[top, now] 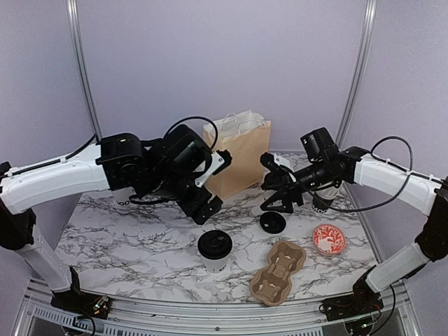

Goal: Pack the takeout coffee

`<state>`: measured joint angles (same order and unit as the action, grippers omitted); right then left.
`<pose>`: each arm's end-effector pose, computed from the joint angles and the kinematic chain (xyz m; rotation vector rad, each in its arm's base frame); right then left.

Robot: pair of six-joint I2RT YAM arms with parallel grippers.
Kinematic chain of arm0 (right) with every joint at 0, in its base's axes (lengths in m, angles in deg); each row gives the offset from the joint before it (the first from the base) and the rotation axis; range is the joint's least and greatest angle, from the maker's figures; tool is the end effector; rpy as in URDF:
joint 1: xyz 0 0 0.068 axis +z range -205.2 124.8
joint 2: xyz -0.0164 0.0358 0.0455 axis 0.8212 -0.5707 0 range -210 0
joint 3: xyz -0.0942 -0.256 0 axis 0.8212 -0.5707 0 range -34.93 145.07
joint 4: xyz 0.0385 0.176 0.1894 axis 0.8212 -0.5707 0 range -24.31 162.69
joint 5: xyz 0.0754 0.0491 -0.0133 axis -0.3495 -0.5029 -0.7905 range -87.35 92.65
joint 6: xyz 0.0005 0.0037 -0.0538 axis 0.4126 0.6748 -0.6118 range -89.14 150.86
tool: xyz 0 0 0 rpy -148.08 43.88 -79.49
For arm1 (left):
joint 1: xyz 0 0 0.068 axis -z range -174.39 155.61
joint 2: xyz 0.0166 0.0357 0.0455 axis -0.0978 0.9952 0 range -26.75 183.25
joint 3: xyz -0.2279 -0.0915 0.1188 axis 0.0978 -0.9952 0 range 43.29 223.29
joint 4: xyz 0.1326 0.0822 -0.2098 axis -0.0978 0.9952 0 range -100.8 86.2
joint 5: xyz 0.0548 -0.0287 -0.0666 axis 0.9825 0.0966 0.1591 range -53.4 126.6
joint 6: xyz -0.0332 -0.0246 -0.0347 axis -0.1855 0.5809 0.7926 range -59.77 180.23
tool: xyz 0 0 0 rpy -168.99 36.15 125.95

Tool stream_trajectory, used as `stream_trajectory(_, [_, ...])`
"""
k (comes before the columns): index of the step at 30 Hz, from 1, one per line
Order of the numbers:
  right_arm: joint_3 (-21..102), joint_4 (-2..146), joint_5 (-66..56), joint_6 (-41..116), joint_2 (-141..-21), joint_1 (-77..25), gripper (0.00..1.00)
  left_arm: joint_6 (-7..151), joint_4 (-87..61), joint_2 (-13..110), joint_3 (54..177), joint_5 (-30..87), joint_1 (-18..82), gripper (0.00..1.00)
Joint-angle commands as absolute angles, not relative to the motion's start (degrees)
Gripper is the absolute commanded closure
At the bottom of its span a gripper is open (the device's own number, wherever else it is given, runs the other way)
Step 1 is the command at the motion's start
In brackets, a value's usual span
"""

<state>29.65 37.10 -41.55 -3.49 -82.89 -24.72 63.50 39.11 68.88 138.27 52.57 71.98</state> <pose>0.2436 0.1724 0.2750 -1.5156 1.8091 0.9240 0.1535 -0.3261 0.3498 1.1607 2.1225 -0.2163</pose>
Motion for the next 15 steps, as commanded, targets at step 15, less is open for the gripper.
stream_trajectory(15, [23.23, 51.10, -56.36, 29.08, -86.90, -21.73, 0.19, 95.05, -8.08, 50.47, 96.76, 35.42, 65.99, 0.20])
